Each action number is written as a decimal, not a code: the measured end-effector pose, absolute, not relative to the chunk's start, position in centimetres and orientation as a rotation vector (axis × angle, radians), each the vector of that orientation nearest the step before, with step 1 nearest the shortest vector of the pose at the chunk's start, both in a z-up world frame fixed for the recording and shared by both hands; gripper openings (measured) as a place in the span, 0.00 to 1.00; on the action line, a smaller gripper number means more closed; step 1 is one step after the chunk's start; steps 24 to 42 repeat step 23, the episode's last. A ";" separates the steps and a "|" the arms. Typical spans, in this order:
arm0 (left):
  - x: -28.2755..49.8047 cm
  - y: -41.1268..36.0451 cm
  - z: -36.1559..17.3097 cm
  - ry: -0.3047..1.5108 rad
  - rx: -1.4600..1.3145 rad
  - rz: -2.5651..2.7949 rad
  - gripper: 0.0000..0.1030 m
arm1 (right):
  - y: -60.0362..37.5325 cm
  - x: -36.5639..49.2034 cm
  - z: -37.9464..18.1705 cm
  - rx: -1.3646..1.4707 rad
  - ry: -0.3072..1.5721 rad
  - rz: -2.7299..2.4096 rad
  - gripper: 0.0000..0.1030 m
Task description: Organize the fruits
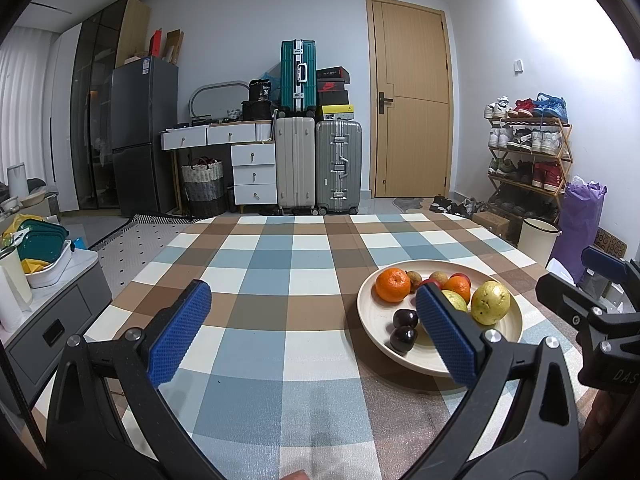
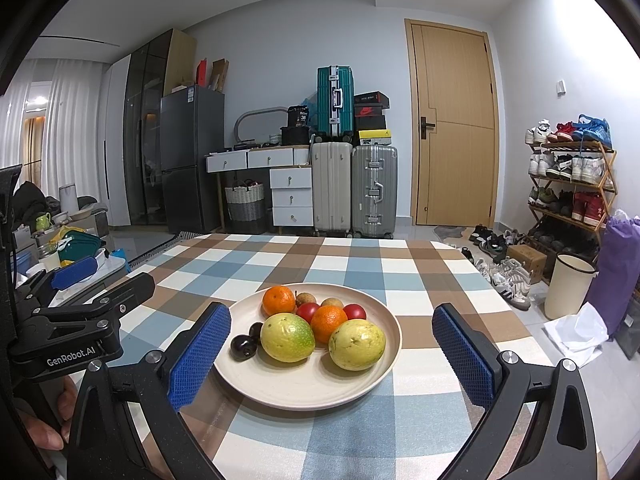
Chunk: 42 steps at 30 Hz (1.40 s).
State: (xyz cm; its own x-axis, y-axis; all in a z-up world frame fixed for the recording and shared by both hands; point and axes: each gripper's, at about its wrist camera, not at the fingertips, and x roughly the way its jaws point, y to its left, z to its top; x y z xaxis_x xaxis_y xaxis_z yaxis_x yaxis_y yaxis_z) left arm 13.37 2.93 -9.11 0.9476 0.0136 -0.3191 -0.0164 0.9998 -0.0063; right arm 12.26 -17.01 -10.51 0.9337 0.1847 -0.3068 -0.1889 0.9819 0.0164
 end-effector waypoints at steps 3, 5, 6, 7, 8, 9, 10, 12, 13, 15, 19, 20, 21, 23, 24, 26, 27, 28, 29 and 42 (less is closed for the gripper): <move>13.3 3.0 -9.1 0.324 -0.008 0.015 0.99 | -17.0 12.3 -10.5 -0.014 0.312 0.191 1.00; 13.3 3.0 -9.0 0.325 -0.009 0.015 0.99 | -17.0 12.3 -10.5 -0.014 0.312 0.191 1.00; 13.3 3.0 -9.1 0.325 -0.009 0.015 0.99 | -17.0 12.3 -10.5 -0.013 0.313 0.191 1.00; 13.4 2.9 -9.1 0.325 -0.008 0.015 0.99 | -17.0 12.3 -10.5 -0.013 0.312 0.191 1.00; 13.3 3.0 -9.0 0.325 -0.008 0.015 0.99 | -17.0 12.3 -10.5 -0.014 0.312 0.191 1.00; 13.3 3.0 -9.1 0.325 -0.008 0.014 0.99 | -17.0 12.3 -10.5 -0.014 0.312 0.191 1.00; 13.3 3.0 -9.0 0.324 -0.008 0.014 0.99 | -17.0 12.3 -10.5 -0.014 0.312 0.191 1.00; 13.3 3.0 -9.1 0.326 -0.008 0.005 0.99 | -17.0 12.3 -10.5 -0.013 0.312 0.191 1.00; 13.2 3.0 -9.0 0.325 -0.007 0.005 0.99 | -17.0 12.3 -10.5 -0.013 0.312 0.191 1.00; 13.3 3.0 -9.1 0.325 -0.009 0.006 0.99 | -17.0 12.3 -10.5 -0.014 0.312 0.191 1.00; 13.3 2.9 -9.1 0.325 -0.009 0.007 0.99 | -17.0 12.2 -10.5 -0.014 0.312 0.191 1.00; 13.2 3.0 -9.0 0.325 -0.009 0.008 0.99 | -17.0 12.3 -10.5 -0.014 0.312 0.191 1.00; 13.3 3.0 -9.1 0.325 -0.010 0.008 0.99 | -17.0 12.3 -10.5 -0.014 0.312 0.191 1.00; 13.3 3.0 -9.1 0.326 -0.011 0.009 0.99 | -17.0 12.3 -10.5 -0.013 0.312 0.191 1.00; 13.3 3.0 -9.1 0.326 -0.011 0.009 0.99 | -17.0 12.3 -10.5 -0.013 0.312 0.191 1.00; 13.3 3.0 -9.1 0.326 -0.011 0.009 0.99 | -17.0 12.3 -10.5 -0.013 0.312 0.191 1.00; 13.3 3.0 -9.1 0.326 -0.011 0.009 0.99 | -17.0 12.3 -10.5 -0.013 0.312 0.191 1.00; 13.3 3.0 -9.1 0.326 -0.011 0.009 0.99 | -17.0 12.3 -10.5 -0.013 0.312 0.191 1.00; 13.3 3.0 -9.1 0.326 -0.011 0.009 0.99 | -17.0 12.3 -10.5 -0.013 0.312 0.191 1.00; 13.3 3.0 -9.1 0.326 -0.011 0.009 0.99 | -17.0 12.3 -10.5 -0.013 0.312 0.191 1.00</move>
